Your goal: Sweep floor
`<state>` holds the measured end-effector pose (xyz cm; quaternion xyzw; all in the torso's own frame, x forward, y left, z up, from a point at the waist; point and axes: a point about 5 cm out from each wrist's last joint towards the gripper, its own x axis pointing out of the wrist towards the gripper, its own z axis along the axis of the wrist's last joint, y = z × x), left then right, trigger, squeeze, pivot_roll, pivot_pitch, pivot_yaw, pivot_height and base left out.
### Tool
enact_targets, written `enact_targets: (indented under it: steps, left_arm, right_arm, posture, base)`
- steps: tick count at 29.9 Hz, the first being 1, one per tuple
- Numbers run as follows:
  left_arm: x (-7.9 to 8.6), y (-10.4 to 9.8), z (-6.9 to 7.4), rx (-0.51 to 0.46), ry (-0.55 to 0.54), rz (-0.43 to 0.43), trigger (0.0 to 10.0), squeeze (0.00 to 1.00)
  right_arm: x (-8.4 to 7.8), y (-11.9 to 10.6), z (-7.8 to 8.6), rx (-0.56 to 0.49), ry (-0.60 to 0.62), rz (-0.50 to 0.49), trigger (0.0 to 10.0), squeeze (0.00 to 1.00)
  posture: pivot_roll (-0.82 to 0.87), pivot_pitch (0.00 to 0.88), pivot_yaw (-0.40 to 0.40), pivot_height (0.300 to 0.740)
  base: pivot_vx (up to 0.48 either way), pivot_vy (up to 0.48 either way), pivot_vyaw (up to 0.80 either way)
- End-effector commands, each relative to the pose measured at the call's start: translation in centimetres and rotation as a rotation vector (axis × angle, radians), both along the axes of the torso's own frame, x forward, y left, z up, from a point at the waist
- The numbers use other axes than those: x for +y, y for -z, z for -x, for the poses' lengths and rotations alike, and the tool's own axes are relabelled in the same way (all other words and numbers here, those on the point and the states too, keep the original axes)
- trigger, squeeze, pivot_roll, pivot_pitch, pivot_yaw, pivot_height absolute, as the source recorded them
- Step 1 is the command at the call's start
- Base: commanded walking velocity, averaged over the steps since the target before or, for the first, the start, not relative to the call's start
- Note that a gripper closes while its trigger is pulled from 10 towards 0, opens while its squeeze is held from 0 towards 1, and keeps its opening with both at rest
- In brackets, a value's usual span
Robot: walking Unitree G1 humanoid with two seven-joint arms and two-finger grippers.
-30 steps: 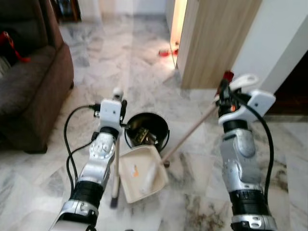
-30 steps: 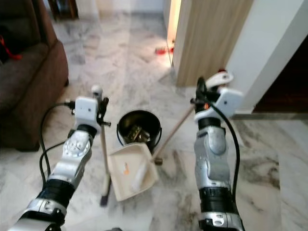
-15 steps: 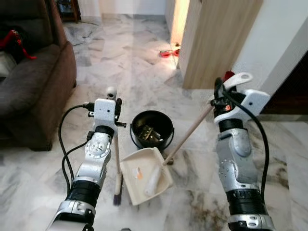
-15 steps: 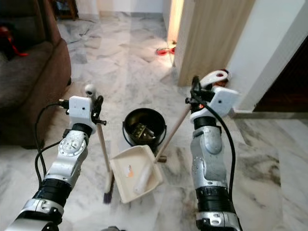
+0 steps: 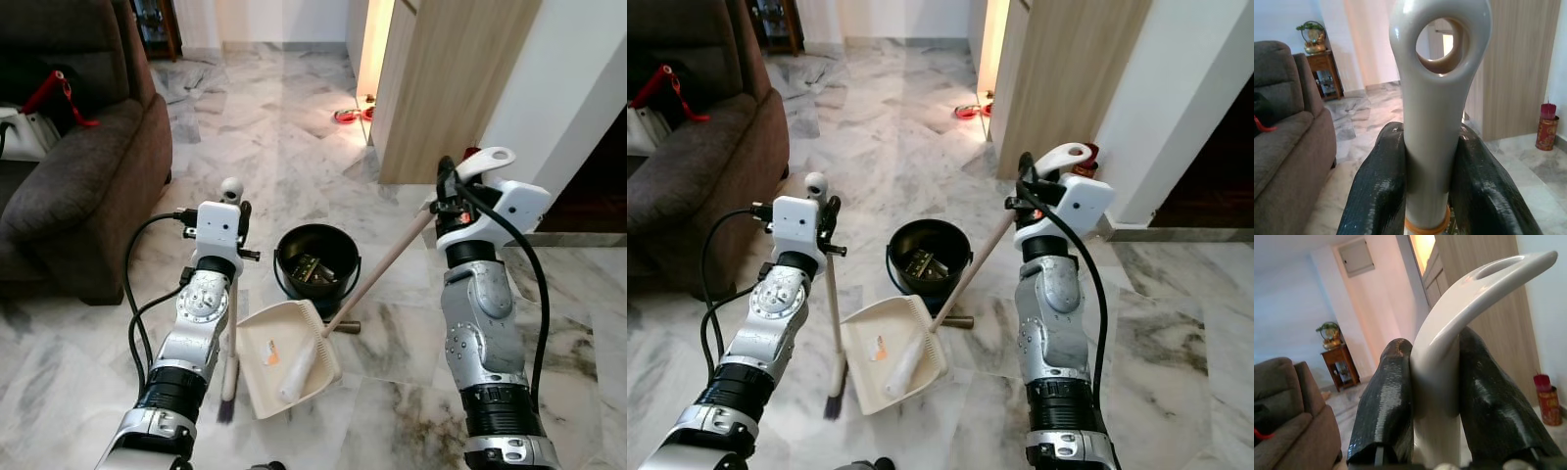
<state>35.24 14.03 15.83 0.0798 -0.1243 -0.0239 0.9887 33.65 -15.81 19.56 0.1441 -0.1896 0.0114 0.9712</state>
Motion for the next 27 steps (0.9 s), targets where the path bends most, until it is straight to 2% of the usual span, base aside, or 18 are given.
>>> enact_targets:
  steps: [1, 7, 27]
  left_arm:
    - [-0.1, -1.8, -0.1, -0.079, -0.002, -0.002, 10.0, 0.0]
    - [0.1, -1.9, -0.1, -0.085, -0.013, -0.003, 10.0, 0.0]
    - [0.2, -1.8, -0.1, -0.085, -0.04, -0.009, 10.0, 0.0]
  right_arm:
    - [0.2, -2.7, 0.3, -0.118, -0.002, -0.023, 10.0, 0.0]
    - [-0.3, -3.6, 0.5, -0.166, 0.044, -0.05, 10.0, 0.0]
    - [0.3, -3.5, 0.5, -0.162, 0.009, -0.021, 10.0, 0.0]
  posture:
    - [0.12, 0.004, -0.018, 0.74]
    - [0.12, 0.014, -0.021, 0.74]
    - [0.13, 0.028, -0.027, 0.74]
  base:
    - [0.0, 0.0, 0.0]
    - [0.0, 0.0, 0.0]
    - [0.292, 0.0, 0.0]
